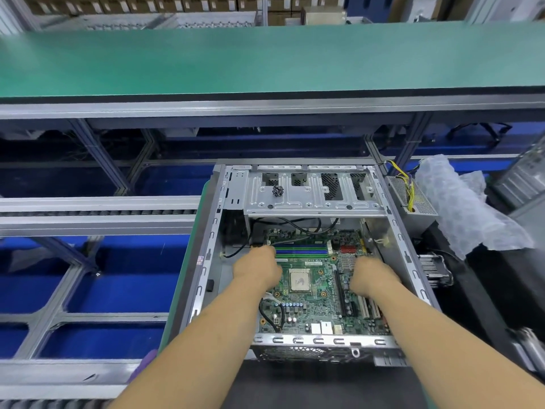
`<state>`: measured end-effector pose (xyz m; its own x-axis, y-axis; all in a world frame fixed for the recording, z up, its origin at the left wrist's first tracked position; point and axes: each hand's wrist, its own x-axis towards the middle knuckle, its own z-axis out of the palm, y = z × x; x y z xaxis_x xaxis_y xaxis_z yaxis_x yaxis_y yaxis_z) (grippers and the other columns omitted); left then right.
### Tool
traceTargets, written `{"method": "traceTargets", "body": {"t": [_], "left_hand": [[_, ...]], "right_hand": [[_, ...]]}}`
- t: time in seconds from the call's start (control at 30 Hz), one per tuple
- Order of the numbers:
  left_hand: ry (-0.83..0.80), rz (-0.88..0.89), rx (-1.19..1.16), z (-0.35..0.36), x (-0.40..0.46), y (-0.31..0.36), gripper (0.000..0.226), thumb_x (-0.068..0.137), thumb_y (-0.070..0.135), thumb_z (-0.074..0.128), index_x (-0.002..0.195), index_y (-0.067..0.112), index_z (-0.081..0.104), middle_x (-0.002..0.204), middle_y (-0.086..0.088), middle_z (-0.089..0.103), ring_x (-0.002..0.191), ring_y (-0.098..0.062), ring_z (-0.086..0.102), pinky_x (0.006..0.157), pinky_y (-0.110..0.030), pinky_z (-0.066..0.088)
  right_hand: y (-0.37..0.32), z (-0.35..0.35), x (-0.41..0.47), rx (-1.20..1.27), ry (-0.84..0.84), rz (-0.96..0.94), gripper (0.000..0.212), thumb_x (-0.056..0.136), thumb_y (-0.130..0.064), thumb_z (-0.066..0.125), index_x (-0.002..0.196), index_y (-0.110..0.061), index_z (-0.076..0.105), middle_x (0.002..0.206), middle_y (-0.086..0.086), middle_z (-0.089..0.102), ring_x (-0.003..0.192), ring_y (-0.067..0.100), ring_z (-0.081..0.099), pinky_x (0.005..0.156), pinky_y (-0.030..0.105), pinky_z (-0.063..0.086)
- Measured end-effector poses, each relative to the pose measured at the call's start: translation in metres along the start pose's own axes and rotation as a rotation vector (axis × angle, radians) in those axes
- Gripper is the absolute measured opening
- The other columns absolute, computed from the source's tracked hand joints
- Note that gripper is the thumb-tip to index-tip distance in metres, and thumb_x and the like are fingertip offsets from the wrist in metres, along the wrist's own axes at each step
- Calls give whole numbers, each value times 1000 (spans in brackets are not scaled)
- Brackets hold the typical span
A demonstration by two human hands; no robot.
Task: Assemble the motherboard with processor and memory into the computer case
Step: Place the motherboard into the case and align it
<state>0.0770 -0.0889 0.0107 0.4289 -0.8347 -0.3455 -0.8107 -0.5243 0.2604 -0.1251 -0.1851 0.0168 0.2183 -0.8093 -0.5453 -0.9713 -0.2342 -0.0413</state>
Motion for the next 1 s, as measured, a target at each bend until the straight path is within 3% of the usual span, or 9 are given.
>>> {"method": "traceTargets", "body": {"t": [0.1,0.23,0.4,0.57,0.63,0.83,1.0], "left_hand": [[-67,38,100,-9,6,11,30,97,36,51,120,18,58,116,-4,63,104,-25,60,75,-35,47],[-121,107,211,-11,13,14,18,95,33,51,95,17,59,94,-2,60,87,-25,59,70,-34,46],[-9,97,237,-4,14,9,8,93,25,51,92,17,48,93,-2,54,79,-24,51,65,-32,40],[58,6,335,-4,20,23,22,90,22,58,71,15,50,64,2,45,51,-16,38,47,-24,24],[60,-12,339,-1,20,25,32,89,24,59,64,17,41,62,2,44,50,-16,36,47,-23,23],[75,-18,284,1,23,21,27,86,21,56,63,18,42,62,2,45,50,-15,36,49,-23,23],[80,5,233,2,23,16,14,88,23,54,76,17,50,64,3,41,59,-21,44,50,-23,23]], "right_hand": [[-1,-1,0,9,-13,11,13,94,-11,53,105,-5,57,79,3,56,84,26,64,72,33,57],[0,2,3,-26,-13,34,34,97,-12,50,129,1,53,99,12,63,87,30,62,75,35,56],[0,12,6,-139,69,-6,34,96,-8,48,130,-1,51,118,13,66,101,30,66,68,33,50],[-3,13,7,-163,67,9,29,100,-15,52,125,-1,52,113,13,68,100,31,67,65,33,46],[-3,14,7,-163,61,20,29,100,-16,55,124,-1,52,112,13,69,98,32,68,64,33,46],[-4,11,7,-143,54,18,33,99,-23,60,122,0,53,110,14,69,94,33,68,63,33,47],[-3,11,6,-121,56,20,32,98,-22,58,121,0,51,109,15,69,92,32,68,63,33,50]]}}
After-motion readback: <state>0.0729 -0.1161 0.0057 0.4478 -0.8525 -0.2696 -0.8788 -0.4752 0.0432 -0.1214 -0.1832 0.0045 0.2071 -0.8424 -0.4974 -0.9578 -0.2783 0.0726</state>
